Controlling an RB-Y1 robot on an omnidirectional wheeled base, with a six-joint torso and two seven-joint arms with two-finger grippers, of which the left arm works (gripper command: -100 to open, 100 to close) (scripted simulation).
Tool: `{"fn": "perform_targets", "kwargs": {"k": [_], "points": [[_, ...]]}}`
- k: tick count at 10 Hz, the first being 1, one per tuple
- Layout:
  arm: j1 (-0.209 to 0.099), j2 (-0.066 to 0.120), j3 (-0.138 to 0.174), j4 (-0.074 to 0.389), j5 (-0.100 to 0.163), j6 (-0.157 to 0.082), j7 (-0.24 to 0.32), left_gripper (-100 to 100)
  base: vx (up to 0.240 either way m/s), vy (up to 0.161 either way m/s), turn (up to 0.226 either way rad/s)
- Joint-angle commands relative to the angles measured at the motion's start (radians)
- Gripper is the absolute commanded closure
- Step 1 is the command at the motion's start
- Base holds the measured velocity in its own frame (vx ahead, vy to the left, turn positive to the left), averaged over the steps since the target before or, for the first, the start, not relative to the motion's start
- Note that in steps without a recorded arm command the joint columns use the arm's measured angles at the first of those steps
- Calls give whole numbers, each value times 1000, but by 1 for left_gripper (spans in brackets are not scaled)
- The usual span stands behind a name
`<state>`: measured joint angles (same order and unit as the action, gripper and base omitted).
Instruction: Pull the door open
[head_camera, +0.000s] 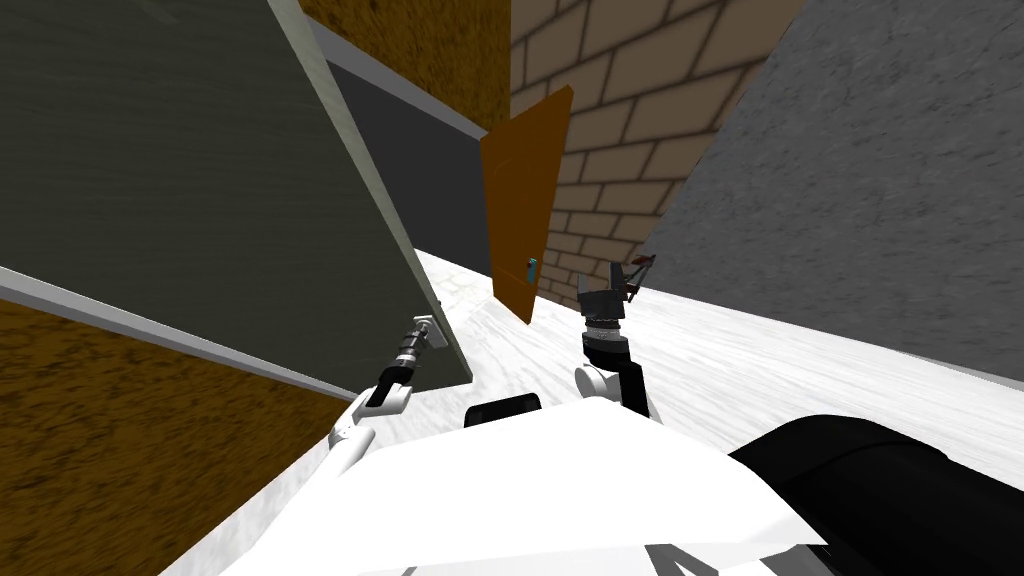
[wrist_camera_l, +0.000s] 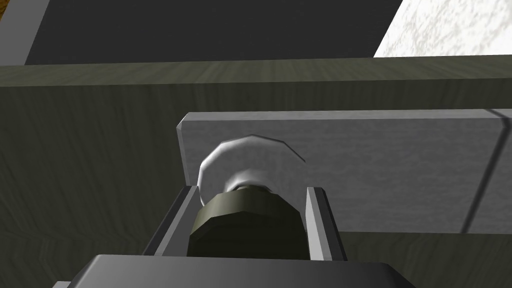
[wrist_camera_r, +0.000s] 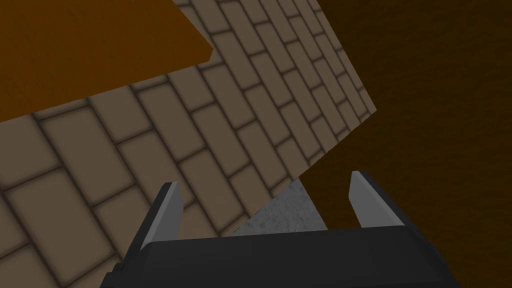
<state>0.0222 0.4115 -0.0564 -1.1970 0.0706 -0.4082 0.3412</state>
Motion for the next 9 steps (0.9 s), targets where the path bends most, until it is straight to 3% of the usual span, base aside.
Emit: {"fn": "perform_targets", "kwargs": {"k": [1,2,9], "points": [[0,0,0,0,0,0,0,100,-82,16,-14],[15,17,-15,-7,0,-12,16,100,-111,75,-94],[65,89,-70,-43,0,-68,77,100,-173,88,-99]]}}
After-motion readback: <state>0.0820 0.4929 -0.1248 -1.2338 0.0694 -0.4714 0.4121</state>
